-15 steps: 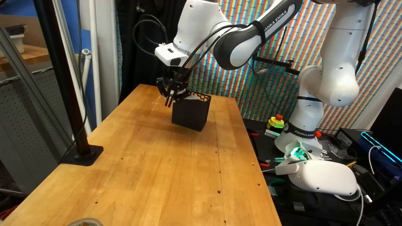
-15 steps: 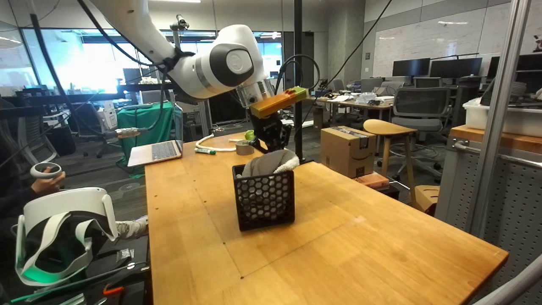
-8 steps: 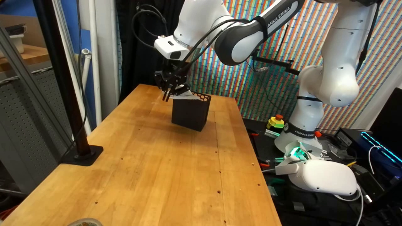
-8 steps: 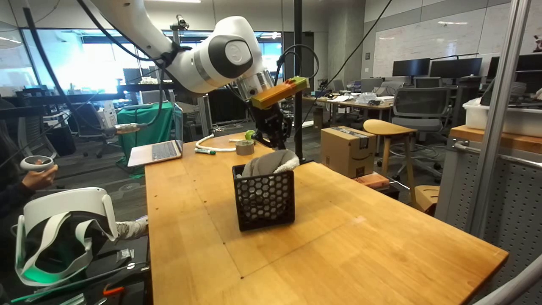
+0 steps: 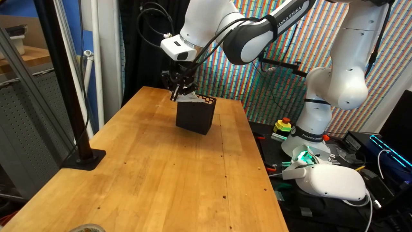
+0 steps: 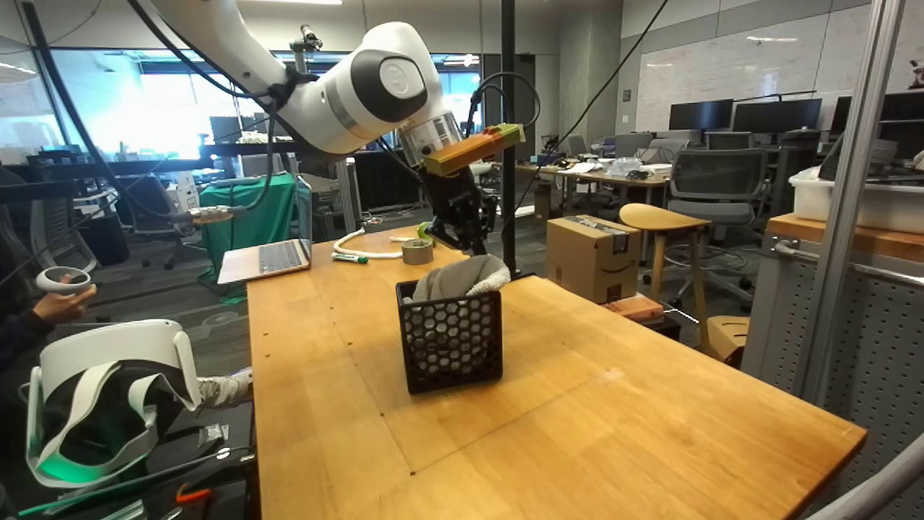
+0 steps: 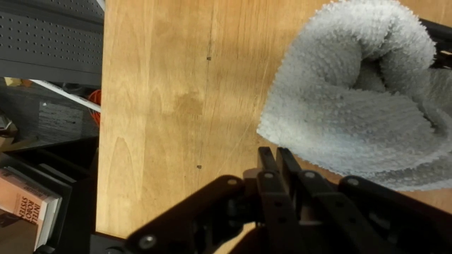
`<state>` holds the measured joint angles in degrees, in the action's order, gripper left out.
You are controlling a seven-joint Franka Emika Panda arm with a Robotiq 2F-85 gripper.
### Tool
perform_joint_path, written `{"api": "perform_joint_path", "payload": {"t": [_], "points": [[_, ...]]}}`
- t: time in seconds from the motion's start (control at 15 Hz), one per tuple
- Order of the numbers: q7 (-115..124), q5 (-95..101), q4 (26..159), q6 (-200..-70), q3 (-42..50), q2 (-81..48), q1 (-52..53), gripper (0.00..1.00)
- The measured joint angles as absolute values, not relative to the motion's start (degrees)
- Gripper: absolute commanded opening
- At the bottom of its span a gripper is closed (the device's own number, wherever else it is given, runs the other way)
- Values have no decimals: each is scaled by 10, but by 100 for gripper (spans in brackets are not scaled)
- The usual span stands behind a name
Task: Place the towel inside the black basket
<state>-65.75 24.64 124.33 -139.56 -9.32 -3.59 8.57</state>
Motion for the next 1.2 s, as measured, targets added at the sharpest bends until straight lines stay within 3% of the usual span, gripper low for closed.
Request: {"api": "perform_joint_path", "payload": {"t": [1.2], "points": [[-580, 354, 1250, -1337, -96, -36, 94, 11]]}}
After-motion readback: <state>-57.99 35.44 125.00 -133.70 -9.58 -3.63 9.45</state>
